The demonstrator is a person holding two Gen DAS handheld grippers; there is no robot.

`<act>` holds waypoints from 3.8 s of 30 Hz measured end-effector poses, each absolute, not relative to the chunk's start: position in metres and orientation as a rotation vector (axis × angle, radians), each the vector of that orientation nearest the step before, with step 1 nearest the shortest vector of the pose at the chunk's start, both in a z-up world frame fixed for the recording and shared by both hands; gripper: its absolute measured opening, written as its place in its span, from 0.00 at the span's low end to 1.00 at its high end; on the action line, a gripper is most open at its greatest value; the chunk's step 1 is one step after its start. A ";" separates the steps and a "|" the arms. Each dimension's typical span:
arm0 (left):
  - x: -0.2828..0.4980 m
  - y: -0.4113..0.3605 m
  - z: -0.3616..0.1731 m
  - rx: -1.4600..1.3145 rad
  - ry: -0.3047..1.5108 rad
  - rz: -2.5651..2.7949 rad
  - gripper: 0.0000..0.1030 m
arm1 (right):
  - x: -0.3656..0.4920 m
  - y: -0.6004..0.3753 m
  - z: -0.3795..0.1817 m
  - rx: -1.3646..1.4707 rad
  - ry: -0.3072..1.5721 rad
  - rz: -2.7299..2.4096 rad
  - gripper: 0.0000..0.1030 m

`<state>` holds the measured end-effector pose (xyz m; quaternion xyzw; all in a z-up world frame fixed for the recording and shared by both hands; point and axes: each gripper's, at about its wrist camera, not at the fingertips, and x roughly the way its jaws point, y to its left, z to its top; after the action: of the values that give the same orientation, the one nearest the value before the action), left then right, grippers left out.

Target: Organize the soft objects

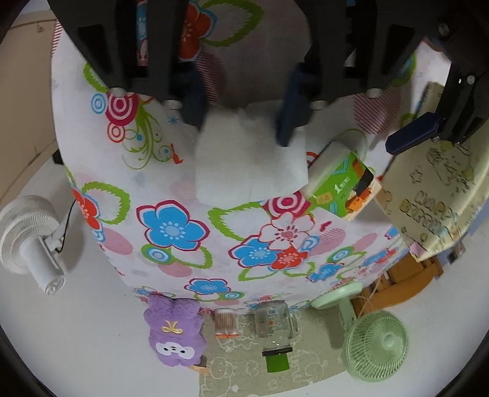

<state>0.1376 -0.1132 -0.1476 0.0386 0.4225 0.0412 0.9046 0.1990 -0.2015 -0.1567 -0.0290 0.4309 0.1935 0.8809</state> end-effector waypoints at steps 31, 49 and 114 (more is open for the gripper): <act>0.177 -0.106 -0.140 0.068 0.820 0.214 0.88 | 0.207 -0.212 -0.127 -0.009 0.823 0.323 0.22; 0.186 -0.100 -0.151 0.041 0.856 0.189 0.56 | 0.208 -0.208 -0.128 -0.014 0.841 0.309 0.22; 0.179 -0.108 -0.154 -0.048 0.898 0.118 0.60 | 0.208 -0.215 -0.132 -0.009 0.873 0.277 0.22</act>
<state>0.1785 -0.1078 -0.1541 -0.0233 0.4337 0.0569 0.8989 0.2080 -0.2145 -0.1325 -0.0045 0.4212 0.1337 0.8970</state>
